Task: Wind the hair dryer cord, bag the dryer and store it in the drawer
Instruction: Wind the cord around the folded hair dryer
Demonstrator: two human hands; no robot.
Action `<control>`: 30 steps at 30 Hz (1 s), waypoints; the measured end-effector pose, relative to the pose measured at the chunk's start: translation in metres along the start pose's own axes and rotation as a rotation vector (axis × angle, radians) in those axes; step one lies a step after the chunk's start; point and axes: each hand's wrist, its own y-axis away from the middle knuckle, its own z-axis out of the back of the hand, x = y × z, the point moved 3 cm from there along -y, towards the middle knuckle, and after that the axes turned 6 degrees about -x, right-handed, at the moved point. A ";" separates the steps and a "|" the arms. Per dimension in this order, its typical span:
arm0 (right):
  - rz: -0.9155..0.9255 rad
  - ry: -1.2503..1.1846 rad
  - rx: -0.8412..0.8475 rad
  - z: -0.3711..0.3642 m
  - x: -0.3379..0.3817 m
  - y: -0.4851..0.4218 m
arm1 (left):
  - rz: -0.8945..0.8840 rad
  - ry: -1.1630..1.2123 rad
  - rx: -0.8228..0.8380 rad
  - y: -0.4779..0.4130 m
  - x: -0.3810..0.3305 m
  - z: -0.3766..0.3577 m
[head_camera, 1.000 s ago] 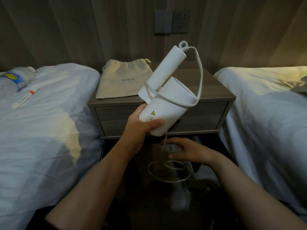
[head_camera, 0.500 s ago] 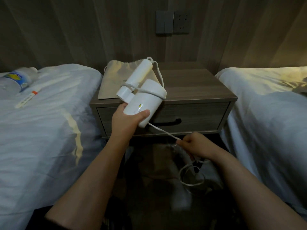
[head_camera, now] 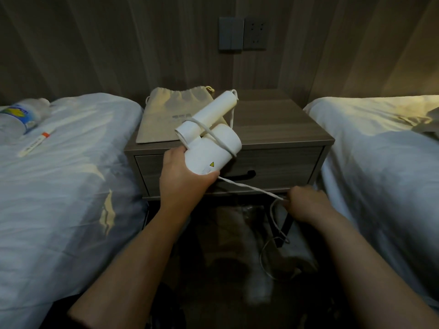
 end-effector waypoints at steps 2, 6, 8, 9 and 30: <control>-0.053 0.100 -0.045 -0.001 -0.010 0.000 | -0.032 -0.057 -0.032 -0.003 0.002 0.003; -0.071 0.046 0.013 -0.004 -0.030 -0.005 | -0.023 -0.078 -0.068 -0.013 0.007 0.013; 0.014 -0.139 0.088 -0.002 -0.023 -0.003 | 0.008 -0.034 -0.052 -0.015 0.008 0.013; 0.044 -0.250 0.114 -0.003 -0.018 -0.002 | 0.024 0.004 -0.031 -0.014 0.008 0.012; 0.249 -0.797 0.254 -0.019 0.050 0.012 | 0.304 0.443 0.189 -0.010 0.009 0.000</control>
